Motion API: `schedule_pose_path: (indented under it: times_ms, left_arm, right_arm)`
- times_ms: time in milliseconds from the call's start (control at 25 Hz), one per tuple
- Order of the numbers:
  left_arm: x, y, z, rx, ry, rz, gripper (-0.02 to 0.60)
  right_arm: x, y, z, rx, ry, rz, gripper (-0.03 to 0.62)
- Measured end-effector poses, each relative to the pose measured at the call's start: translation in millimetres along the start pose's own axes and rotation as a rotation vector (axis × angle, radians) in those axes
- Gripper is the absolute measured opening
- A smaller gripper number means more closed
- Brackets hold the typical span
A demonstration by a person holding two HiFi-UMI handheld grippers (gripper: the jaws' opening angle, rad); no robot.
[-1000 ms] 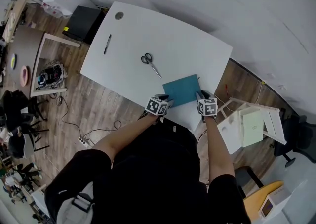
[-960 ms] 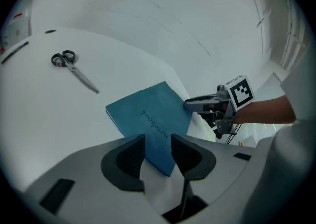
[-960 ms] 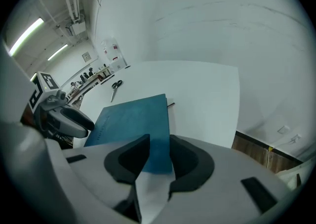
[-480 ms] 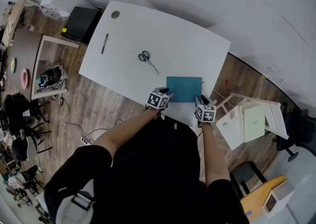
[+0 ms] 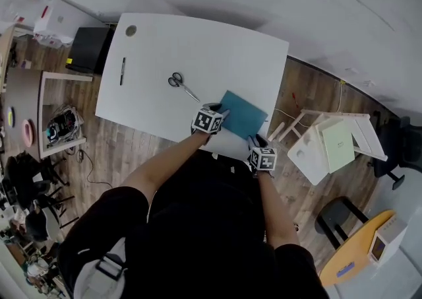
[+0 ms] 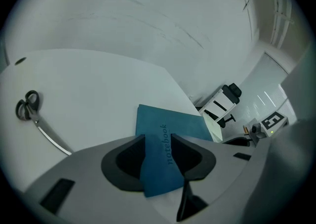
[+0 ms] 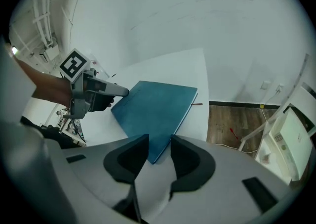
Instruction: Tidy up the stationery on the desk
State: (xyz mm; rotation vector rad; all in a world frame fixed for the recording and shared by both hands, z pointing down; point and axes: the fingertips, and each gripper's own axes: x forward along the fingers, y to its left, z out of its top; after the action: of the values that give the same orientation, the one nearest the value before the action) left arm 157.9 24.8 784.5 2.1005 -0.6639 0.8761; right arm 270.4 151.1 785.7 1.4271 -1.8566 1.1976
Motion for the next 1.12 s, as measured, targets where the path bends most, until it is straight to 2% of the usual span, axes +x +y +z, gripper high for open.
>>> schedule_pose_path:
  times_ms: [120, 240, 400, 520, 640, 760, 840, 1120]
  left_arm:
    - [-0.6, -2.6, -1.2, 0.035, 0.007, -0.014, 0.169]
    - [-8.3, -8.1, -3.2, 0.006, 0.004, -0.049, 0.172]
    - [-25.2, -11.0, -19.7, -0.085, -0.007, -0.057, 0.172]
    - [-31.3, -12.9, -29.1, -0.153, -0.016, -0.054, 0.172]
    - [-35.6, -15.3, -30.6, -0.169, -0.018, -0.048, 0.172]
    - [-35.1, -19.3, -37.1, -0.152, 0.0, -0.043, 0.172]
    - [-34.9, -20.2, -39.9, -0.142, 0.008, -0.036, 0.172]
    - [-31.0, -6.2, -27.2, -0.086, 0.035, -0.009, 0.17]
  right_arm:
    - [-2.3, -3.2, 3.0, 0.003, 0.03, 0.021, 0.141]
    - [-8.9, -15.2, 28.1, -0.045, -0.022, 0.015, 0.144]
    - [-1.6, -39.5, 79.0, -0.184, -0.041, -0.021, 0.144]
    - [15.8, -42.2, 113.2, -0.304, -0.028, 0.0, 0.144]
    - [34.1, -30.6, 129.7, -0.41, 0.017, 0.054, 0.146]
    - [48.1, -19.1, 121.5, -0.486, 0.096, 0.11, 0.147]
    - [52.7, -15.6, 110.4, -0.487, 0.136, 0.135, 0.146]
    - [41.1, -18.6, 90.2, -0.302, 0.101, 0.1, 0.146]
